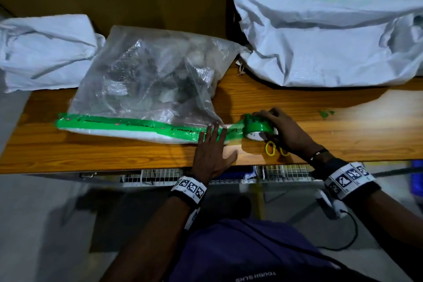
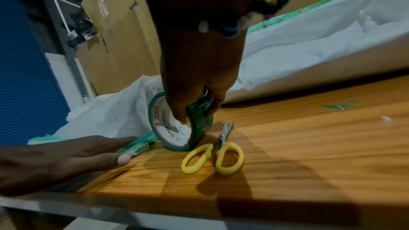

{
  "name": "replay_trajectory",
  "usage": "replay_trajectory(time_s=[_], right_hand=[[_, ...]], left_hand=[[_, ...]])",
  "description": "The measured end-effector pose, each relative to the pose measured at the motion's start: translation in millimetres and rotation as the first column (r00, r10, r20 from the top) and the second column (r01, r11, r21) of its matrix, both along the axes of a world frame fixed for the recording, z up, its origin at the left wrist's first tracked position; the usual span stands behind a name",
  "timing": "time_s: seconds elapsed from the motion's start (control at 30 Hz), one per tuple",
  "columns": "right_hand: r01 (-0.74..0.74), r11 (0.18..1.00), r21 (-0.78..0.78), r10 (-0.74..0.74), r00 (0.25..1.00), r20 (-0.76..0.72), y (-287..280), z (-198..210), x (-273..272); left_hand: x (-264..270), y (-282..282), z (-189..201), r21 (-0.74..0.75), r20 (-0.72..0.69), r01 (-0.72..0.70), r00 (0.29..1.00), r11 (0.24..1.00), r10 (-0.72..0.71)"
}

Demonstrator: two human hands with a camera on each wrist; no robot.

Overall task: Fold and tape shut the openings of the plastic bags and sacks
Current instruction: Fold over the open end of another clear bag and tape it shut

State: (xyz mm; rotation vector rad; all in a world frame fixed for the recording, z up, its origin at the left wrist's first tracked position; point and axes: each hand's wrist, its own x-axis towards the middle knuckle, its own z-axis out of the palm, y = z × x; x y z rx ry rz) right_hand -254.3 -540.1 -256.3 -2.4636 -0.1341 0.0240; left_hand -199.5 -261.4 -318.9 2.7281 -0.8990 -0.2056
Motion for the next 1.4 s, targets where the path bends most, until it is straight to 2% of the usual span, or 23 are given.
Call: replay_trajectory(time_s=[0.2,0.3,0.43,0.6,0.73,1.0,1.13,1.3,1.4], right_hand=[[-0.029,0.958,-0.285,0.019,0.999,-0.039,-16.1,11.7,-13.4],[-0.021,0.941,-0.338,0.006,0.999,-0.044,-14.8,13.6,-16.4],[0.03,0.958,-0.284,-0.032,0.999,-0.002,-7.4,7.7,-18.3],[0.078,0.997,0.018,-0.079,0.996,0.047,0.6,-5.0,-21.1],[0.119,0.991,0.056,-0.119,0.993,0.006,-2.8,-7.7,-22.9],[0.045,0.973,-0.224,-0.053,0.998,-0.029,-37.0,10.1,-22.6],[0.047,0.942,-0.332,-0.063,0.997,-0.036,-29.3,15.9,-13.9],[0.061,0.904,-0.424,-0.082,0.996,-0.031,-16.0,22.1,-10.3],[0.069,0.886,-0.459,-0.083,0.996,-0.011,-10.1,24.4,-7.4]], left_hand=[[1.3,3.9,-4.4,-0.004,0.016,0.026,1.0,1.0,-0.026],[1.7,4.2,-2.6,-0.033,-0.025,0.026,0.999,0.999,-0.027],[12.8,5.5,-1.9,-0.052,-0.038,0.036,0.999,0.998,-0.038],[41.6,3.6,-0.6,0.014,-0.044,0.018,0.999,1.0,-0.017],[36.3,6.2,-1.9,0.068,-0.008,0.053,0.999,0.996,-0.052],[36.8,10.7,2.8,0.06,-0.041,0.088,0.995,0.994,-0.085],[32.9,1.9,8.3,0.086,-0.011,0.054,0.998,0.995,-0.054],[-8.2,-31.6,21.3,0.032,0.083,-0.035,0.996,0.999,0.032],[-24.0,-55.3,26.6,0.009,0.099,-0.027,0.995,1.0,0.026]])
